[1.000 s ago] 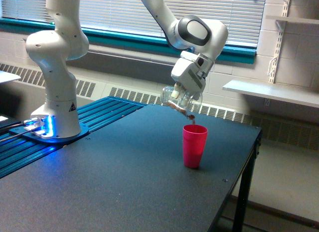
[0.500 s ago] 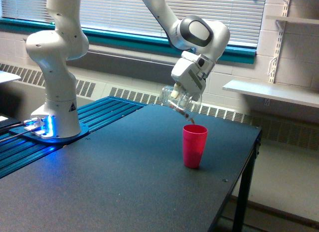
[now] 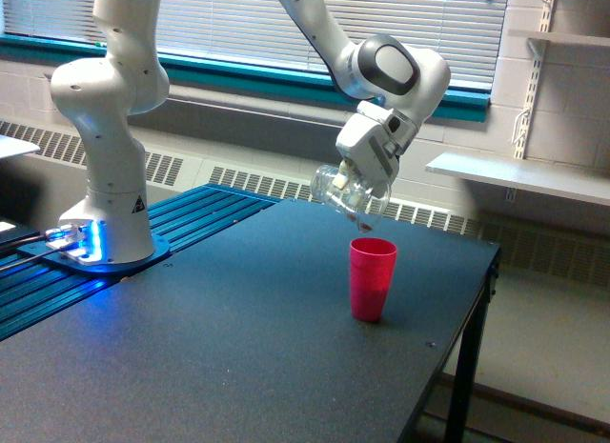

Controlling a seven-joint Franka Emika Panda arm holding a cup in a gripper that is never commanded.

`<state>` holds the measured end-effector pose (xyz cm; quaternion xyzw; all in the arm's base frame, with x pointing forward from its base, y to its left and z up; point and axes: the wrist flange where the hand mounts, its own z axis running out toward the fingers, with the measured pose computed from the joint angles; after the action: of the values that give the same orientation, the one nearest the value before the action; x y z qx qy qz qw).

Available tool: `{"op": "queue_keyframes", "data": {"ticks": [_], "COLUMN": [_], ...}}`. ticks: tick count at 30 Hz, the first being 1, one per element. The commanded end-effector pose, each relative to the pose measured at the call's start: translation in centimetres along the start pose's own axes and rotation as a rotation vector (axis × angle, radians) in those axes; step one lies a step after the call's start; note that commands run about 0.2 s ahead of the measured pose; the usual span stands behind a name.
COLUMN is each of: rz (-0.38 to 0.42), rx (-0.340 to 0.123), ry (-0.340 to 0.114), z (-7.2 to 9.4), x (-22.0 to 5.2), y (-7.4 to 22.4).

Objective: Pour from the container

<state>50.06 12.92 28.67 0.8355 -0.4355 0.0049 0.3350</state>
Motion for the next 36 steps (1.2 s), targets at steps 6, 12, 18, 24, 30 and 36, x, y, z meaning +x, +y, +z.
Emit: {"op": "queue_keyframes", "data": {"ticks": [6, 12, 18, 24, 30, 36], "rz": [0.031, 0.038, 0.043, 0.056, 0.079, 0.093], "rx": [-0.021, -0.017, -0.011, -0.007, -0.009, 0.006], "ry": [0.003, -0.001, -0.001, -0.002, -0.014, -0.056], "z": [-0.3, -0.5, -0.9, -1.6, -2.2, -2.1], "x": [0.3, 0.5, 0.6, 0.7, 1.2, 3.2], "y": [-0.3, -0.1, 0.7, 1.8, 3.2, 5.2]}}
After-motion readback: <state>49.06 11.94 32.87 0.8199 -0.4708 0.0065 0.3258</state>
